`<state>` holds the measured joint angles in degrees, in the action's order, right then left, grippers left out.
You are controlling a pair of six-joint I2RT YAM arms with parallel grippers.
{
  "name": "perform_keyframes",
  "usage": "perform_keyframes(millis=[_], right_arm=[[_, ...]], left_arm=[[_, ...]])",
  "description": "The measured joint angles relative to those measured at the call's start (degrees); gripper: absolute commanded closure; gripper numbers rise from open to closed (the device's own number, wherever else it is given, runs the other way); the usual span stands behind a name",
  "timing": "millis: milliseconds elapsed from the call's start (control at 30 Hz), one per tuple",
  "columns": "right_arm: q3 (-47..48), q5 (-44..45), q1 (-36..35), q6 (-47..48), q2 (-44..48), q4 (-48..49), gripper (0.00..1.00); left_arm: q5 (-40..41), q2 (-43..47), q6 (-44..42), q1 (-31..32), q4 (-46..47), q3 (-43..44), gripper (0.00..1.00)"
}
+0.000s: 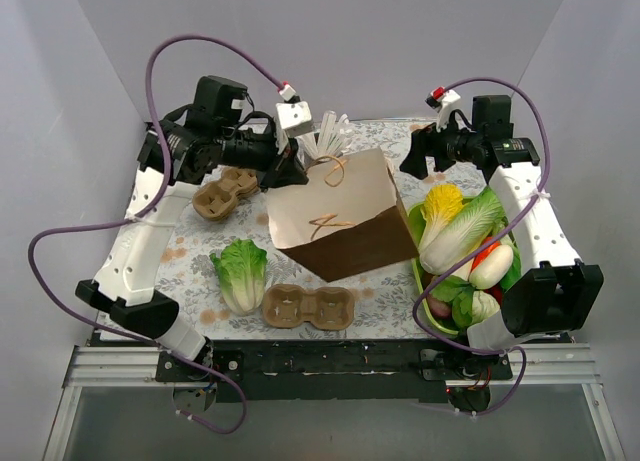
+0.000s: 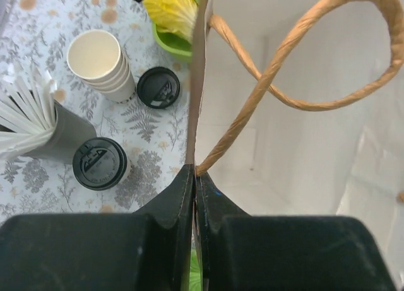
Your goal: Pack the takeout coffee
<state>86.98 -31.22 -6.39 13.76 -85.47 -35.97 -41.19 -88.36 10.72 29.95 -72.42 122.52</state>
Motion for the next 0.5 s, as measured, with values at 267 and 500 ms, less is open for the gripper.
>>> perform_keyframes(millis=[267, 500], right_arm=[[-2.6, 0.0, 0.1, 1.4, 3.4, 0.0, 0.09], [-6.6, -0.4, 0.0, 1.4, 6.9, 0.0, 0.09]], left_arm=[[3.4, -1.6, -6.6, 0.2, -4.3, -3.1, 1.0], [6.1, -1.6, -10.6, 0.2, -4.3, -5.0, 1.0]])
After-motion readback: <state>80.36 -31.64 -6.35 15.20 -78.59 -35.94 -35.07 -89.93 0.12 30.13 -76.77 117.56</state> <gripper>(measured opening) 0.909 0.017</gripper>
